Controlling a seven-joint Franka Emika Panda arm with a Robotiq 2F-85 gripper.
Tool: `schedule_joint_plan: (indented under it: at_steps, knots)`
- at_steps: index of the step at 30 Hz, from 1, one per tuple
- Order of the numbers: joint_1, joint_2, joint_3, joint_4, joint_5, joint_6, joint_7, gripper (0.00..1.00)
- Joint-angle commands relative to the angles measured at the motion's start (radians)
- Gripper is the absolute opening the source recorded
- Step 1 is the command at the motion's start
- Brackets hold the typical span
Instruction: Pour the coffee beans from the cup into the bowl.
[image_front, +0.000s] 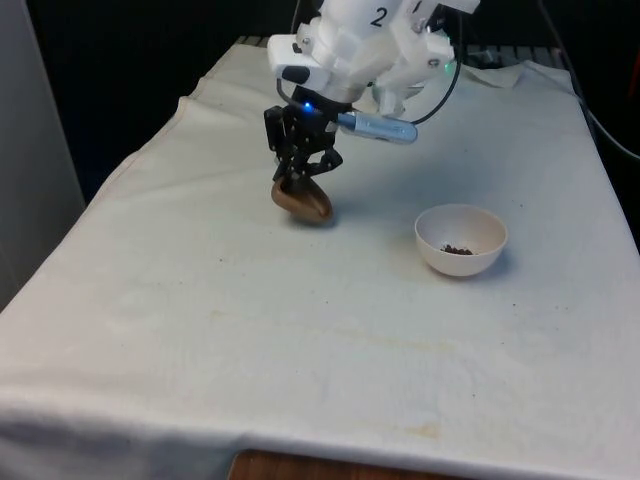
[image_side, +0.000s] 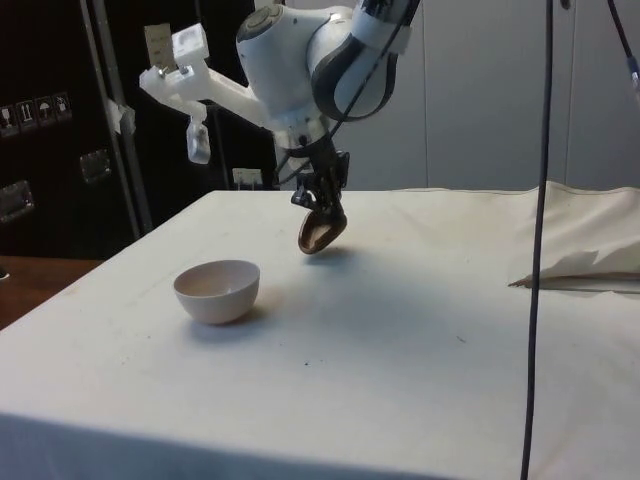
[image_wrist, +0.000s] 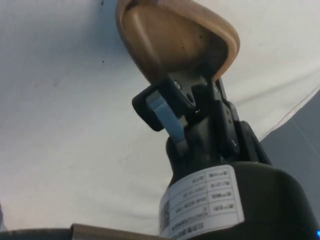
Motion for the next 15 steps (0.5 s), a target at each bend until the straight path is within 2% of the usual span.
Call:
schedule_joint_plan:
  at_steps: [1, 3, 4, 5, 12, 13, 14, 15]
  knots:
    - [-0.014, 0.001, 0.006, -0.006, 0.024, 0.028, -0.018, 0.0]
    - [-0.015, 0.002, 0.002, -0.008, 0.038, 0.04, -0.027, 0.0]
    - [-0.002, 0.002, -0.008, -0.002, 0.029, 0.024, -0.017, 0.0]
    - [-0.015, 0.004, -0.003, -0.009, 0.053, 0.052, -0.036, 0.0]
    - [-0.019, 0.011, -0.02, -0.012, 0.114, 0.097, -0.08, 0.0]
    - [-0.006, 0.011, -0.03, -0.005, 0.099, 0.077, -0.066, 0.0]
    - [-0.02, 0.012, -0.022, -0.012, 0.122, 0.102, -0.086, 0.0]
    - [-0.02, 0.013, -0.024, -0.012, 0.131, 0.107, -0.093, 0.0]
